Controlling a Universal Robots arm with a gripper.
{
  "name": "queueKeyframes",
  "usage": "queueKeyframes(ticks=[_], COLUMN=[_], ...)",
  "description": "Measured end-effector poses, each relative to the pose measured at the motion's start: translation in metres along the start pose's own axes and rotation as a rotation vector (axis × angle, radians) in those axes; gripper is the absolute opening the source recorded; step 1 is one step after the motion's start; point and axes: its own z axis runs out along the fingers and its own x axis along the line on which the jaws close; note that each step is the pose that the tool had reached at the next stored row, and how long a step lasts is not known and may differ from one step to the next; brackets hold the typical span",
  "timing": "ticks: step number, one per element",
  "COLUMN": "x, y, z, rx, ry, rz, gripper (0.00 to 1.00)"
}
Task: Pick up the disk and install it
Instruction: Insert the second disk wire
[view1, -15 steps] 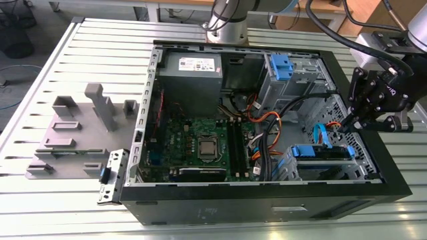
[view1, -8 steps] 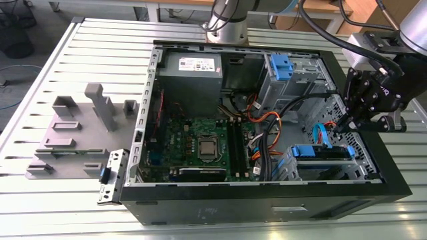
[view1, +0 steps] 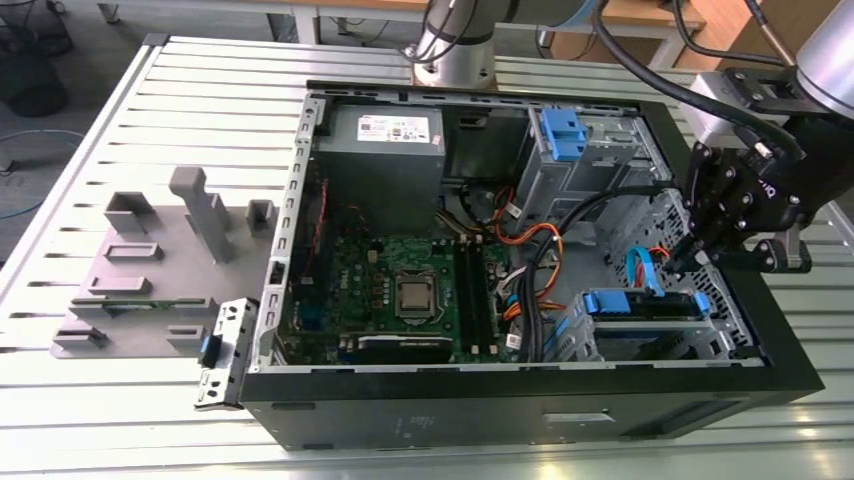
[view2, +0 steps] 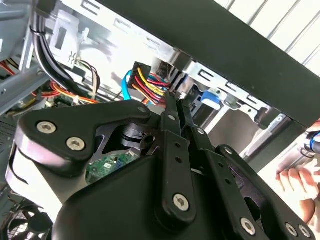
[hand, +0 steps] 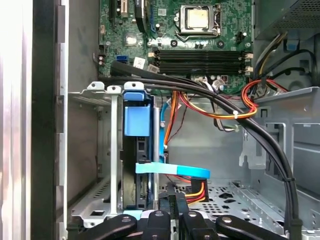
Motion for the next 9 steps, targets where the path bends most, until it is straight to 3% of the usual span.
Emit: queueKeyframes(ticks=[9], x=[0.0106], y=[0.0018], z=[0.0001], rx=[0.0003], ry=[0.0178], rz=[0.0], gripper=[0.16])
